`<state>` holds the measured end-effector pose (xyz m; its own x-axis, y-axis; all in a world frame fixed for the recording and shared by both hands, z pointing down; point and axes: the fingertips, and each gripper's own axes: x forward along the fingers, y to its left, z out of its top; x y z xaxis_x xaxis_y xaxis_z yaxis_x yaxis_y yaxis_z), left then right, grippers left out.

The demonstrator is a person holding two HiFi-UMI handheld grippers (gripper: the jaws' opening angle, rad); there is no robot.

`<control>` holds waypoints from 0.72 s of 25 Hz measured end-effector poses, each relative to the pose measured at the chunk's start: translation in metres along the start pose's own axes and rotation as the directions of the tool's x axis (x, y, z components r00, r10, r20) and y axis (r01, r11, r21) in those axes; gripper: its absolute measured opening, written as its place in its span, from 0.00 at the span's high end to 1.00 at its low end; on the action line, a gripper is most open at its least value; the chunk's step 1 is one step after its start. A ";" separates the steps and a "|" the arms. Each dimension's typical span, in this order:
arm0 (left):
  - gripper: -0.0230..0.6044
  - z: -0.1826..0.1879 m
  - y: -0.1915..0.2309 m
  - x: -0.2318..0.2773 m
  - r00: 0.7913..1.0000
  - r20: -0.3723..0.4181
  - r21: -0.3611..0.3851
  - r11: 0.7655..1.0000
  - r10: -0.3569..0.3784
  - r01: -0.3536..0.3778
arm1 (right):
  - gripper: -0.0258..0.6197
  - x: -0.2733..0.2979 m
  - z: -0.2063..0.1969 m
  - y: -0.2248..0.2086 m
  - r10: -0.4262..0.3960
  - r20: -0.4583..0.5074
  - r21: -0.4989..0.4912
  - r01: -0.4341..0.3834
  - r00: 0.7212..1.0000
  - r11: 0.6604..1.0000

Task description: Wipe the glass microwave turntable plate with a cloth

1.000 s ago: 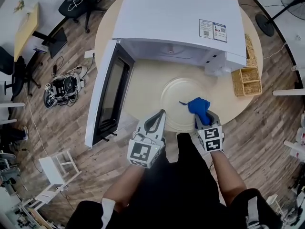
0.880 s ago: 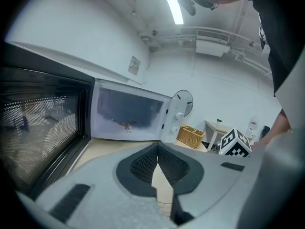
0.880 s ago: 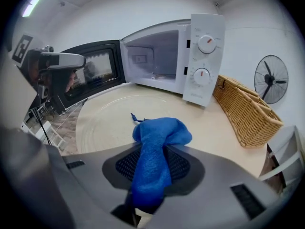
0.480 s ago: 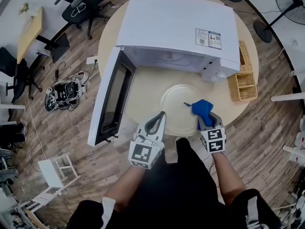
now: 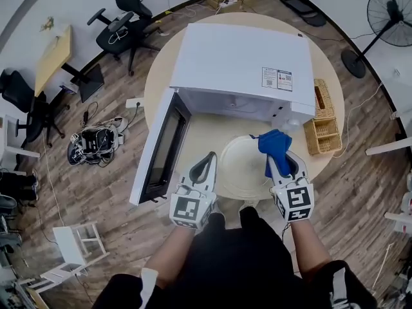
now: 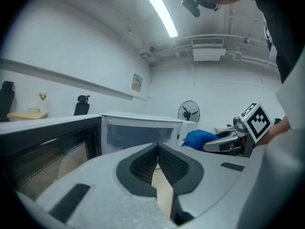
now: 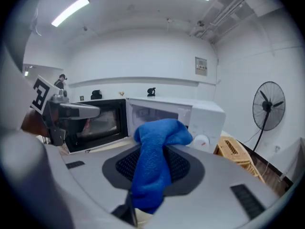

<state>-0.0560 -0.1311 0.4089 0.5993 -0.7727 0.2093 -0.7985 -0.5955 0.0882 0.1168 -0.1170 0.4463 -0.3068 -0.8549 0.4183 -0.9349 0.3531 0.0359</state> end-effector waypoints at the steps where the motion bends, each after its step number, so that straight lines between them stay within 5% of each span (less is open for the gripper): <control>1: 0.95 0.008 0.001 0.000 1.000 0.013 0.009 1.000 -0.003 0.003 | 0.80 -0.003 0.014 -0.001 -0.005 0.034 -0.004 0.006 0.999 1.000; 8: 0.95 0.052 0.006 -0.002 0.996 0.090 0.024 1.000 -0.001 -0.001 | 0.81 -0.029 0.093 0.000 -0.024 0.233 -0.053 0.038 0.972 0.998; 18: 0.95 0.082 0.019 -0.005 0.989 0.150 0.040 0.999 0.001 -0.007 | 0.82 -0.040 0.132 0.008 -0.014 0.330 -0.092 0.047 0.944 0.995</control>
<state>-0.0694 -0.1566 0.3301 0.6002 -0.7975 0.0612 -0.7998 -0.5983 0.0478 0.0982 -0.1303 0.3100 -0.3352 -0.9374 0.0943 -0.9280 0.3457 0.1385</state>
